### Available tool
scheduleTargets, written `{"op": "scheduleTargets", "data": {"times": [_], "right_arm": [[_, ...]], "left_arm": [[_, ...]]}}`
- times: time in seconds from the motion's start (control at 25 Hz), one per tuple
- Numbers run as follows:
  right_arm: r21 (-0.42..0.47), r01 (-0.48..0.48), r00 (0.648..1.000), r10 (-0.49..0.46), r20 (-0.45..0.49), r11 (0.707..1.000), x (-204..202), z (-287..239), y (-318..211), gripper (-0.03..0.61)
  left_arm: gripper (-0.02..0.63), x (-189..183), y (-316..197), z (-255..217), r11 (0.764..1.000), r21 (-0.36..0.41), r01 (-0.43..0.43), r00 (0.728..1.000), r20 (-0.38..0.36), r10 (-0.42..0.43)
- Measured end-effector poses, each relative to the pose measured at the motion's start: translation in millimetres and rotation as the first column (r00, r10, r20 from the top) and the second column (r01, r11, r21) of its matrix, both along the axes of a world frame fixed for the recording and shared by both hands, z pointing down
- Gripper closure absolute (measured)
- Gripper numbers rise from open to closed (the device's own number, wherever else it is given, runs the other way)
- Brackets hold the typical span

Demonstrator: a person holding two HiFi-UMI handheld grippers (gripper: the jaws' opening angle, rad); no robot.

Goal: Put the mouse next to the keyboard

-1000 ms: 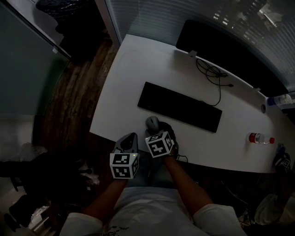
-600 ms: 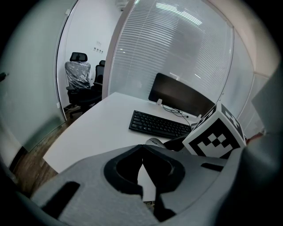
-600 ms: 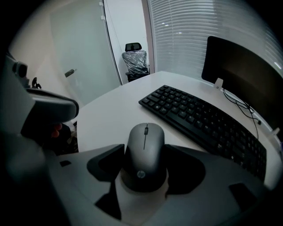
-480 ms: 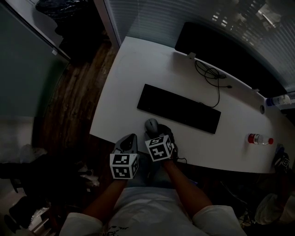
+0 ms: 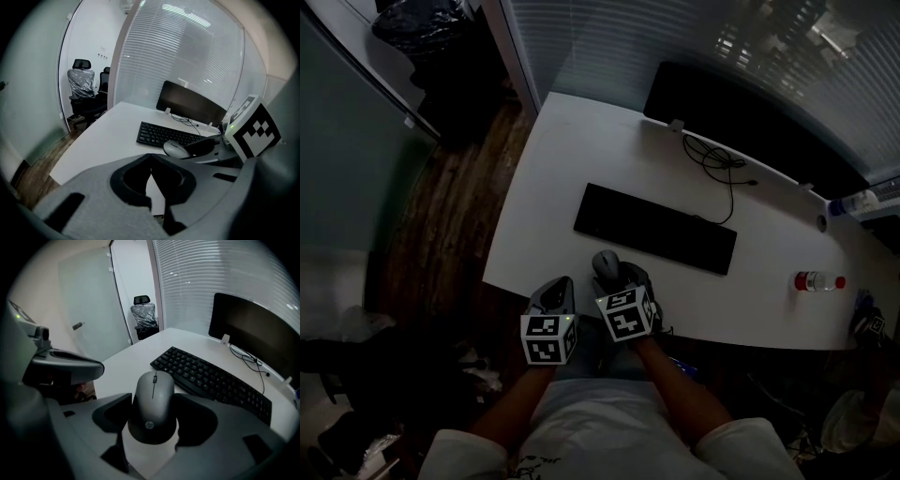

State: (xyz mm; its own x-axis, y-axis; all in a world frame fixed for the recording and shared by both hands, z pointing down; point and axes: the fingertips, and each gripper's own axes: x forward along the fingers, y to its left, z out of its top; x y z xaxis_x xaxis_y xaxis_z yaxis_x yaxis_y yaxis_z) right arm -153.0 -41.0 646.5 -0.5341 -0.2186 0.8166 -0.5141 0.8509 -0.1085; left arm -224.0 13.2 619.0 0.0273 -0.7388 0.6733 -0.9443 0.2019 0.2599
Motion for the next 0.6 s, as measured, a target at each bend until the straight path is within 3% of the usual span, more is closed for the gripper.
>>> {"op": "scheduleTargets", "data": {"times": [0.24, 0.6], "right_arm": [[0.018, -0.063, 0.998, 0.062, 0.020, 0.998, 20, -24, -6, 0.287], [0.035, -0.144, 0.989, 0.143, 0.038, 0.989, 53, -44, -16, 0.287]], "left_arm": [[0.607, 5, -3, -17, 0.999, 0.028, -0.027, 0.999, 0.025, 0.026], [0.607, 42, -18, -32, 0.993, 0.057, -0.099, 0.995, 0.018, 0.098]]}}
